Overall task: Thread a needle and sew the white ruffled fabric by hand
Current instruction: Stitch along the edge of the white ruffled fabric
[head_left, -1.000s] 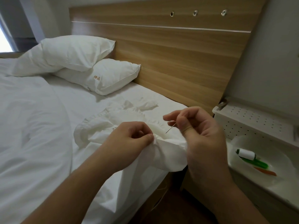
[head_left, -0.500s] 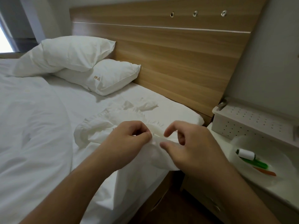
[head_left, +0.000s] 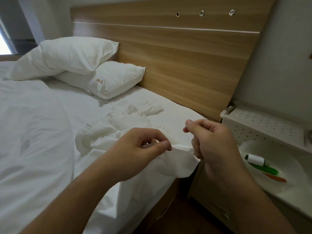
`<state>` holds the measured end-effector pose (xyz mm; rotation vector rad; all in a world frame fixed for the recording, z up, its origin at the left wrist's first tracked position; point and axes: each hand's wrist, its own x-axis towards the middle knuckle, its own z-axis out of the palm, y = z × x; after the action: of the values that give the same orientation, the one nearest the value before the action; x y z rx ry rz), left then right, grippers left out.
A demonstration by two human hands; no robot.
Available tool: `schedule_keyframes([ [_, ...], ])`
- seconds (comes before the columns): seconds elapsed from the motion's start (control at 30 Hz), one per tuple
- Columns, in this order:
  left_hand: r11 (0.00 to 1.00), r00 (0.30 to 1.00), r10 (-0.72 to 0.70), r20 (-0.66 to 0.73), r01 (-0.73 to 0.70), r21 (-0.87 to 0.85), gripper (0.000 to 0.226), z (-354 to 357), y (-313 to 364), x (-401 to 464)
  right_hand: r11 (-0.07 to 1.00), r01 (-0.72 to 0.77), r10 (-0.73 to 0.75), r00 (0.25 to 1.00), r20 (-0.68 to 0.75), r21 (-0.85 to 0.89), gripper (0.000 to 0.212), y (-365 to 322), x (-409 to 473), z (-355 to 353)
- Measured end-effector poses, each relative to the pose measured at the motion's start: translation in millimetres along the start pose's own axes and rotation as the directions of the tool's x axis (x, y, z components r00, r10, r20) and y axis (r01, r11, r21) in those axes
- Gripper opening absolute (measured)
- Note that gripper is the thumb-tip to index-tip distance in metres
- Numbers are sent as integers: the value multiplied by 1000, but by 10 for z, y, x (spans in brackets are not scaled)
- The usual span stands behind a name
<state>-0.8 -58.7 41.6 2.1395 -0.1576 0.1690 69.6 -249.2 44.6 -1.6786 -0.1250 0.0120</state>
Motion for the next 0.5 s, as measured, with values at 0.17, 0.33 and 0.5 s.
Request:
schedule_keyframes([
  [0.17, 1000, 999, -21, -49, 22, 7, 17, -16, -30, -8, 981, -72, 90, 992, -93, 181, 11, -23, 48, -114],
  [0.33, 999, 998, -19, -54, 21, 35, 18, -24, -33, -9, 974, 36, -16, 996, -90, 224, 30, -27, 33, -178],
  [0.5, 998, 999, 6, -49, -3, 66, 19, -21, -38, 0, 964, 264, -247, 931, 269, -31, 28, -45, -30, -134],
])
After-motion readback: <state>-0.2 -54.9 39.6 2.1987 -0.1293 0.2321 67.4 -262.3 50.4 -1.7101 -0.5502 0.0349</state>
